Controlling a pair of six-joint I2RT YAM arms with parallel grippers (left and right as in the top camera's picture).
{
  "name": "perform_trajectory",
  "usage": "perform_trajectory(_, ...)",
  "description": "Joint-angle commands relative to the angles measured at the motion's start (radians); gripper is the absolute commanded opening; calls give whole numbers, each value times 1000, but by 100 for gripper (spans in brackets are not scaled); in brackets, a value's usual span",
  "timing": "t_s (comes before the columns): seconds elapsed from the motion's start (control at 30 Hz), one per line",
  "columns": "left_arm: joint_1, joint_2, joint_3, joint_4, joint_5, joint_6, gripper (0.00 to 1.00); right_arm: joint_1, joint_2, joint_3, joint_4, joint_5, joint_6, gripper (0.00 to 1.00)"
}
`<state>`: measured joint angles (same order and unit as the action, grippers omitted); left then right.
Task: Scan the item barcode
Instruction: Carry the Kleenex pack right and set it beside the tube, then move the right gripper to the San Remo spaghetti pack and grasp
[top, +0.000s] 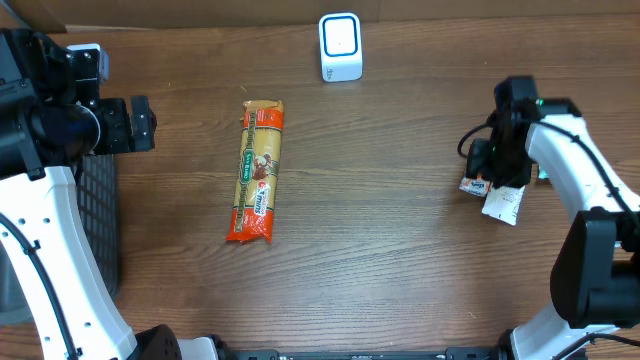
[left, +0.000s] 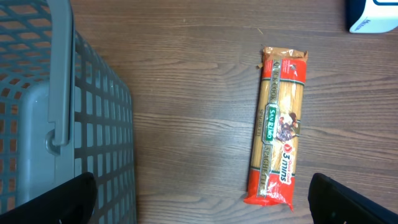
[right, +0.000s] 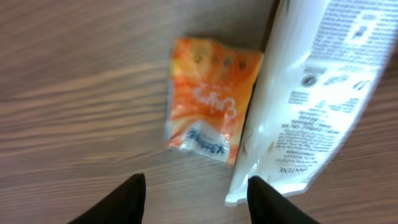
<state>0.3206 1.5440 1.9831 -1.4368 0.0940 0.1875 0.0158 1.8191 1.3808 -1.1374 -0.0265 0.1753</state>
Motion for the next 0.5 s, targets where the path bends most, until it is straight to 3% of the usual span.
perform_trajectory(0.0,-6,6,-1,1,7,15,100,20,-9,190,-40,-87,-5,56)
perform_trajectory(0.1,-6,6,-1,1,7,15,100,63,-9,276,-16,-256,-12,62)
perform_trajectory(0.23,-7,6,-1,0,8,15,100,146,-6,260,129,-423,4,68)
perform_trajectory(0.47,-7,6,-1,1,7,15,100,360,67,224,305,-431,161,70)
